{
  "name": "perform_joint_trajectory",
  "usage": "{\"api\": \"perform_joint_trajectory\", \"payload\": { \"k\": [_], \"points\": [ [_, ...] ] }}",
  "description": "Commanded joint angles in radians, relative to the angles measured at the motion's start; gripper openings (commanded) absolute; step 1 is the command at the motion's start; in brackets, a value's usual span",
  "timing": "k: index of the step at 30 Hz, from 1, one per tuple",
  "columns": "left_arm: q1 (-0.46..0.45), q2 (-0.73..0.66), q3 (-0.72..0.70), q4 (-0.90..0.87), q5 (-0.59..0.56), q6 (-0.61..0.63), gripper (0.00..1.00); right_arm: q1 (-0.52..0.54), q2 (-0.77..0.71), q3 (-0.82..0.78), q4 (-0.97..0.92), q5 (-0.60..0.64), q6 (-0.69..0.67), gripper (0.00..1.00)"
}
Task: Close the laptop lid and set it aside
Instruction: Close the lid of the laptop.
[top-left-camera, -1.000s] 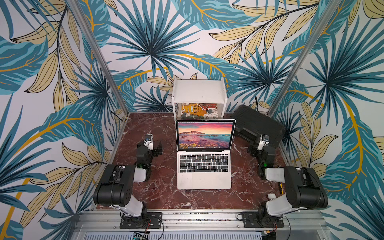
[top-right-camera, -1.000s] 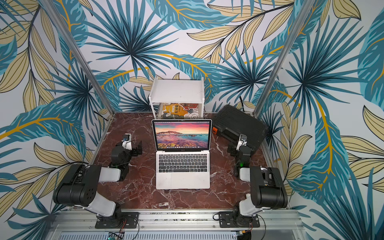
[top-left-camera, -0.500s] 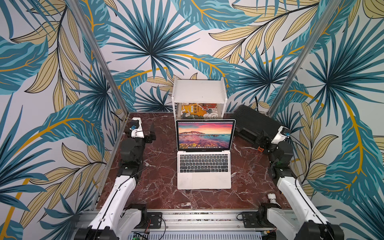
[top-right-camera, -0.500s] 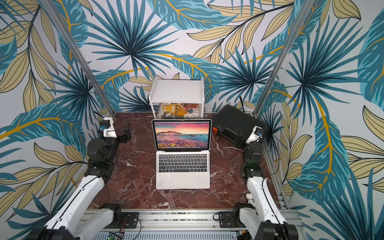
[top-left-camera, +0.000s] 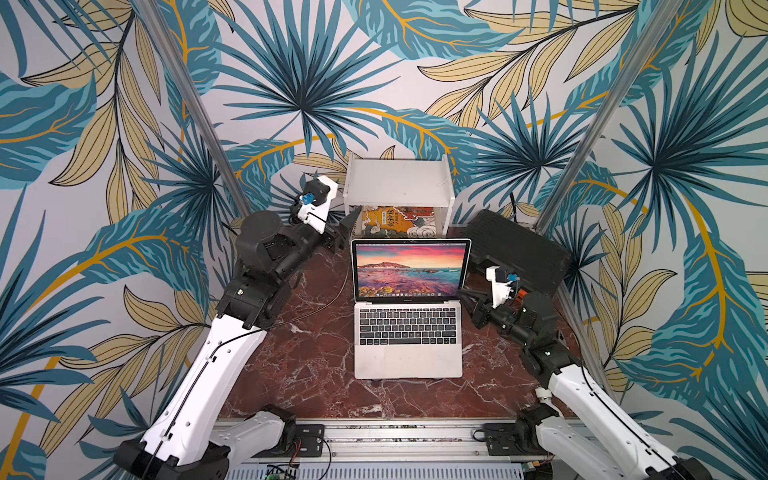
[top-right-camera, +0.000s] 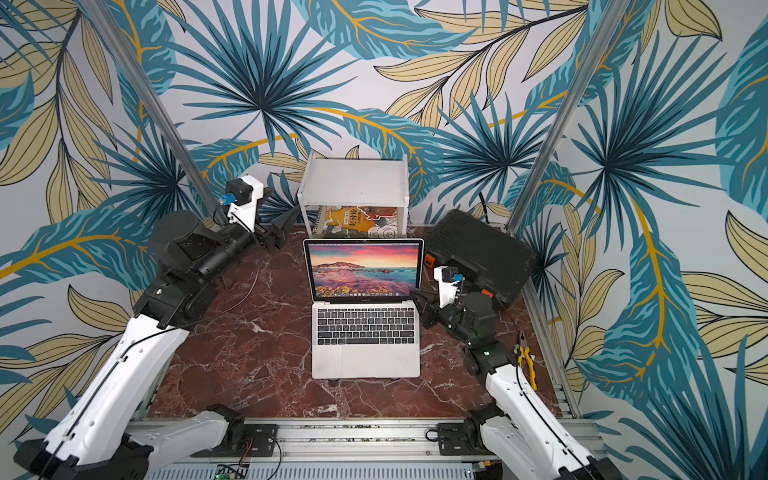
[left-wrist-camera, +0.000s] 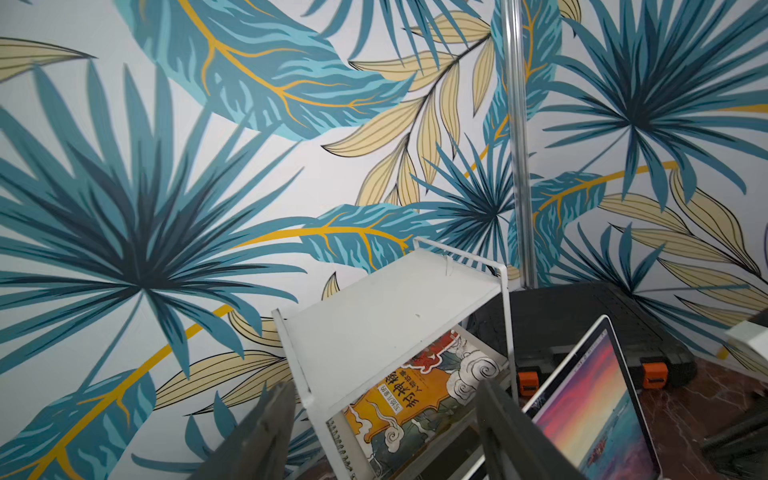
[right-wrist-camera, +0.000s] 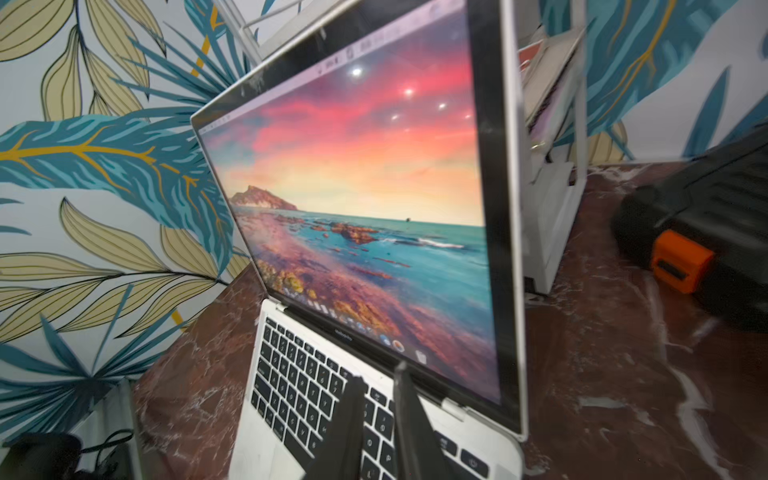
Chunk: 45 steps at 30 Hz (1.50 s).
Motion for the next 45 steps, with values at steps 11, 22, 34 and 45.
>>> {"api": "perform_joint_trajectory", "payload": {
  "k": [11, 22, 34, 45],
  "points": [
    [-0.122, 0.353, 0.389, -0.298, -0.008, 0.084, 0.45, 0.148, 0.144, 0.019, -0.014, 0.088, -0.124, 0.0],
    [-0.126, 0.685, 0.812, -0.625, 0.068, 0.148, 0.12, 0.186, 0.18, 0.038, -0.033, 0.133, -0.17, 0.0],
    [-0.136, 0.738, 0.822, -0.669, 0.088, 0.182, 0.1, 0.189, 0.17, 0.036, -0.042, 0.137, -0.182, 0.0],
    [-0.157, 0.743, 0.791, -0.726, 0.111, 0.197, 0.38, 0.195, 0.178, 0.03, -0.036, 0.15, -0.188, 0.0]
  ]
}}
